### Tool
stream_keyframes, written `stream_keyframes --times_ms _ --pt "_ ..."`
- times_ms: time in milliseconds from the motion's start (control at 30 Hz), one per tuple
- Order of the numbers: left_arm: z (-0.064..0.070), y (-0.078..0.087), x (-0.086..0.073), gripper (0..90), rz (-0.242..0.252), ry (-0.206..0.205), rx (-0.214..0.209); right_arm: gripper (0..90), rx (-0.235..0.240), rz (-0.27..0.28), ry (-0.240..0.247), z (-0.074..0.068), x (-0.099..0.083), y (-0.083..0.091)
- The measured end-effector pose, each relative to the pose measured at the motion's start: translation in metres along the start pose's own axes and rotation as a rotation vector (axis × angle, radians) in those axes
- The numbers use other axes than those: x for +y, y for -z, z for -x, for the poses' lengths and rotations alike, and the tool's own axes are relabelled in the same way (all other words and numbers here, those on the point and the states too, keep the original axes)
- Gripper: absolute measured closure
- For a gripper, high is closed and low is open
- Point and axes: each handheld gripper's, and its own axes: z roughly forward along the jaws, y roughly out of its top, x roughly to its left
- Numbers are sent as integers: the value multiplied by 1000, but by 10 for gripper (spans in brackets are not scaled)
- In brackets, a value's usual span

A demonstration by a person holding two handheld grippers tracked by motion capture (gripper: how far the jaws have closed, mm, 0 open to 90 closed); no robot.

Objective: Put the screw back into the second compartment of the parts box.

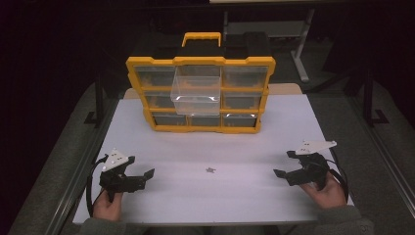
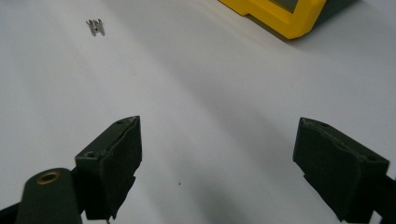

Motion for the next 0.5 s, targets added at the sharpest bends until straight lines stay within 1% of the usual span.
stream_keyframes --times_ms 33,67,100,233,267,300,333,433,467,500 --pt "0 0 0 139 3 7 -2 147 4 -2 1 0 0 -1" --pt "-1 1 -1 139 -7 -6 -2 147 6 -4 2 1 0 -2" --pt "0 1 -1 139 5 16 -5 148 11 -8 -3 0 1 -2" --pt "0 1 -2 139 -15 9 -7 156 16 -10 3 0 2 -2" --pt "0 -1 -3 139 -8 12 -8 160 21 -16 9 -1 6 -3" --pt "0 -1 -3 139 -16 -4 -6 162 24 -21 12 -2 9 -3" --pt "0 -1 -3 139 -16 -4 -6 162 24 -21 12 -2 9 -3" --pt "0 -2 -1 139 -14 2 -11 175 33 -32 29 -8 20 -5" --pt "0 -4 0 139 -7 -6 -14 183 41 -37 53 -12 29 -7" --pt "1 -6 0 139 -5 1 -20 189 49 -39 56 -14 32 -8"
